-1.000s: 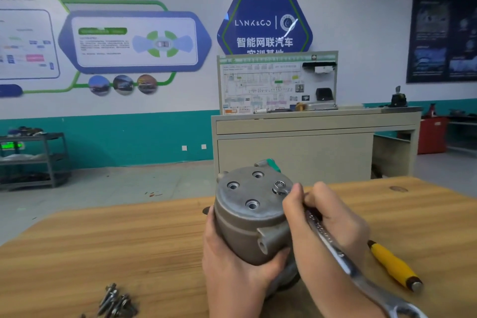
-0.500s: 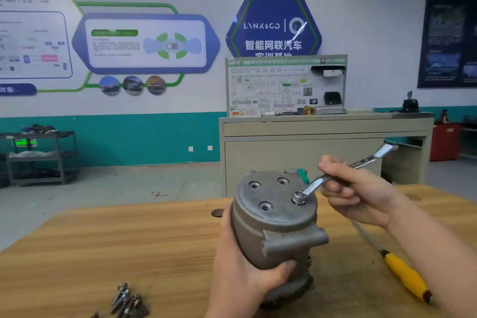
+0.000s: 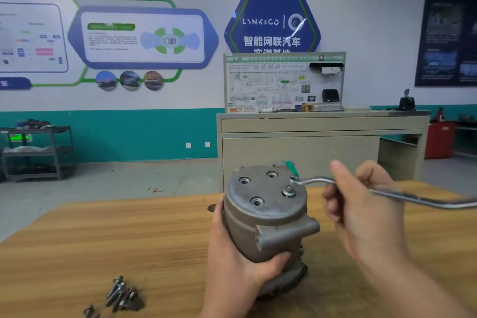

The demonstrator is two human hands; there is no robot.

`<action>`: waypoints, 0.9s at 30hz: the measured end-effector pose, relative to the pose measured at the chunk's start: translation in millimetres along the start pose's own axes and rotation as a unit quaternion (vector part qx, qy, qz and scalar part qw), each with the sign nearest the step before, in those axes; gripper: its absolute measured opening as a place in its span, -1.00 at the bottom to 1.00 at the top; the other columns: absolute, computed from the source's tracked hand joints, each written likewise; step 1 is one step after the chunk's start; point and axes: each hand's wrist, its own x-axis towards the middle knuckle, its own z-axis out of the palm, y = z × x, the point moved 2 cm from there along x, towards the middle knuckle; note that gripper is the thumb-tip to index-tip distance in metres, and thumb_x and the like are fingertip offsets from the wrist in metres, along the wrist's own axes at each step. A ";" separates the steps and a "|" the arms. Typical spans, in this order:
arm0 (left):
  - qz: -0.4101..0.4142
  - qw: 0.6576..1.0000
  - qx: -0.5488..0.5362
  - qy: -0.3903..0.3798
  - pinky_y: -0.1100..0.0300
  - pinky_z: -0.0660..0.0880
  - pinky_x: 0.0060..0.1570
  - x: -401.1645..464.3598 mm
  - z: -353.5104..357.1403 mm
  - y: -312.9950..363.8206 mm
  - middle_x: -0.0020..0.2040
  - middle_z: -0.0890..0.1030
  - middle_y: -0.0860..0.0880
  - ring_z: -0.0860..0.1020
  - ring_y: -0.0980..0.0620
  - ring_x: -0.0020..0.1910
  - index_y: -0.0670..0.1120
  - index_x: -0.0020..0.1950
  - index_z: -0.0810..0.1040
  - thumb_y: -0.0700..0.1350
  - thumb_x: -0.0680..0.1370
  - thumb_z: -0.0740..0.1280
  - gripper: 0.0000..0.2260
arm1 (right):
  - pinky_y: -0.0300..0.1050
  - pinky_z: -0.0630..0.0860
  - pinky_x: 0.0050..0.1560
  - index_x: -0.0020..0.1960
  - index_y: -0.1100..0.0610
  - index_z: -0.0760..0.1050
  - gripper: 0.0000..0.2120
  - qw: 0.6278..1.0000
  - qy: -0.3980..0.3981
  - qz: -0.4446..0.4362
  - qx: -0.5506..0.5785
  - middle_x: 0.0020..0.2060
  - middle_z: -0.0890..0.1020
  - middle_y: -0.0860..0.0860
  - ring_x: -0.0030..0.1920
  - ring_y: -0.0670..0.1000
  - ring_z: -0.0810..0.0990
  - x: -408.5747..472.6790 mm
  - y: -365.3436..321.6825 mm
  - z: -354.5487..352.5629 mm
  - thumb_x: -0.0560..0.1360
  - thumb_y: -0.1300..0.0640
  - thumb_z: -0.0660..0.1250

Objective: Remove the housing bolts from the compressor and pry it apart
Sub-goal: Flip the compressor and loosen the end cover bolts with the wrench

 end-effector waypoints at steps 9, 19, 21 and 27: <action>-0.021 1.000 0.017 0.014 0.30 0.34 0.24 -2.7 3.6 5.5 0.32 0.37 0.29 0.38 0.36 0.30 0.62 0.23 -0.06 0.25 -0.08 0.56 0.09 | -0.18 0.46 -0.50 -0.37 0.09 0.33 -0.62 0.952 0.071 -0.217 -0.204 -0.51 0.56 0.06 -0.56 -0.06 0.51 -39.6 3.0 16.9 0.48 -0.08 0.36; -0.024 0.998 -0.017 -0.053 0.26 0.39 0.19 1.6 -5.9 -0.9 0.33 0.47 0.27 0.44 0.30 0.30 0.42 0.42 0.07 0.26 0.01 0.62 0.10 | -0.30 0.35 -0.57 -0.40 0.11 0.36 -0.64 0.989 0.034 -0.058 -0.133 -0.55 0.50 0.14 -0.62 -0.08 0.39 -43.3 5.1 8.3 0.44 0.14 0.47; -0.039 0.994 -0.036 -0.093 0.28 0.41 0.20 6.4 -11.4 1.1 0.33 0.48 0.24 0.46 0.23 0.31 0.34 0.44 0.15 0.24 0.07 0.63 0.05 | -0.31 0.34 -0.60 -0.45 0.07 0.37 -0.68 0.998 -0.019 0.036 -0.052 -0.55 0.53 0.13 -0.63 -0.04 0.43 -30.6 -4.9 2.9 0.42 0.20 0.39; -0.091 0.989 0.000 -0.114 0.55 0.32 0.16 8.8 -36.2 1.1 0.28 0.49 0.35 0.41 0.37 0.29 0.22 0.42 0.28 0.33 0.11 0.56 -0.07 | -0.32 0.25 -0.64 -0.41 0.07 0.30 -0.73 0.919 -0.228 0.321 0.023 -0.54 0.48 0.11 -0.63 -0.06 0.38 22.0 -17.2 0.2 0.36 0.17 0.36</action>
